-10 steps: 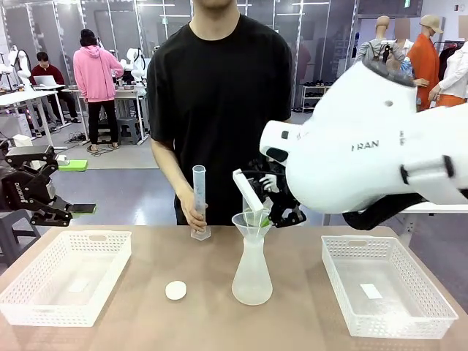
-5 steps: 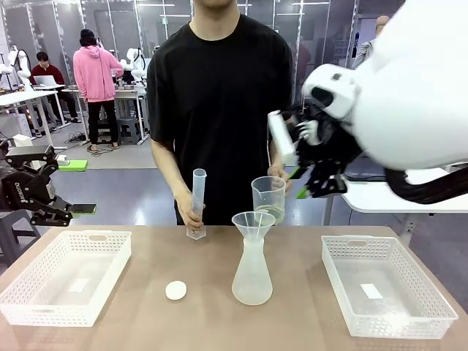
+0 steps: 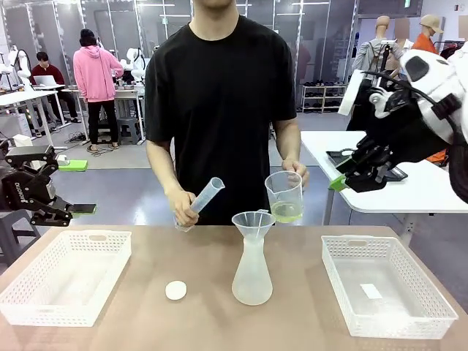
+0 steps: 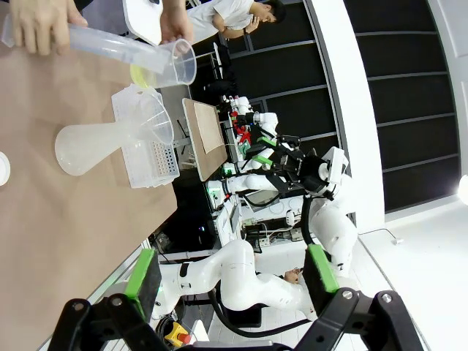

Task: Prepare the solutions needed for the experiment.
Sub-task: Once the solution is in the Big flask , pick up the Plastic Funnel and place it back into the right Organizing basket.

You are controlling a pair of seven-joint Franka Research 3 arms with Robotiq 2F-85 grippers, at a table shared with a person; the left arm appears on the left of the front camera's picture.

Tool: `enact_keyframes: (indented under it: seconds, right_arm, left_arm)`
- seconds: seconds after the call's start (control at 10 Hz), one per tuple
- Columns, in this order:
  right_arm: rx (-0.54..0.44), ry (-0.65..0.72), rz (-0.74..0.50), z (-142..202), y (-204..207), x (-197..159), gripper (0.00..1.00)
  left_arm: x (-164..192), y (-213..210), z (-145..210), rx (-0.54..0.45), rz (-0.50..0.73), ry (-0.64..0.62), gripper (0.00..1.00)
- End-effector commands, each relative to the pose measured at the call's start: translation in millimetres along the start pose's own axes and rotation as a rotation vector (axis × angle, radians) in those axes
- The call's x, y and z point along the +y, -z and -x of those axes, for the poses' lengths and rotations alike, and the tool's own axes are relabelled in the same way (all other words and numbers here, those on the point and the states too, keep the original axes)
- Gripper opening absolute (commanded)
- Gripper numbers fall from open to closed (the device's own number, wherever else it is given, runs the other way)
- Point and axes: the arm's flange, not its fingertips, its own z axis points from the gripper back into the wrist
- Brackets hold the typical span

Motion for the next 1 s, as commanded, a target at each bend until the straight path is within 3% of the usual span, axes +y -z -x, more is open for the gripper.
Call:
enact_keyframes:
  seconds: [0.0,0.1,0.5,0.6,0.7,0.8,0.9]
  right_arm:
    - [-0.017,-0.266,0.110,-13.7,22.9,18.0,0.42]
    - [0.000,0.000,0.000,0.0,0.0,0.0,0.42]
    - [-0.010,-0.046,0.017,-1.5,3.9,0.1,0.42]
    - [-0.112,0.244,-0.177,17.2,9.2,-14.4,0.42]
    - [-0.177,0.499,-0.282,41.4,12.6,-29.7,0.42]
    - [-0.144,0.670,-0.277,62.2,17.4,-35.6,0.42]
    - [-0.173,0.855,-0.299,82.0,19.1,-34.2,0.42]
  left_arm:
    - [-2.1,2.3,-0.9,-0.006,0.025,-0.001,1.00]
    - [-2.1,2.3,-0.9,-0.006,0.025,-0.001,1.00]
    - [-2.1,2.3,-0.9,-0.006,0.025,-0.001,1.00]
    - [-2.1,2.3,-0.9,-0.006,0.025,-0.001,1.00]
    - [-2.1,2.3,-0.9,-0.006,0.025,-0.001,1.00]
    - [-2.1,2.3,-0.9,-0.006,0.025,-0.001,1.00]
    - [-2.1,2.3,-0.9,-0.006,0.025,-0.001,1.00]
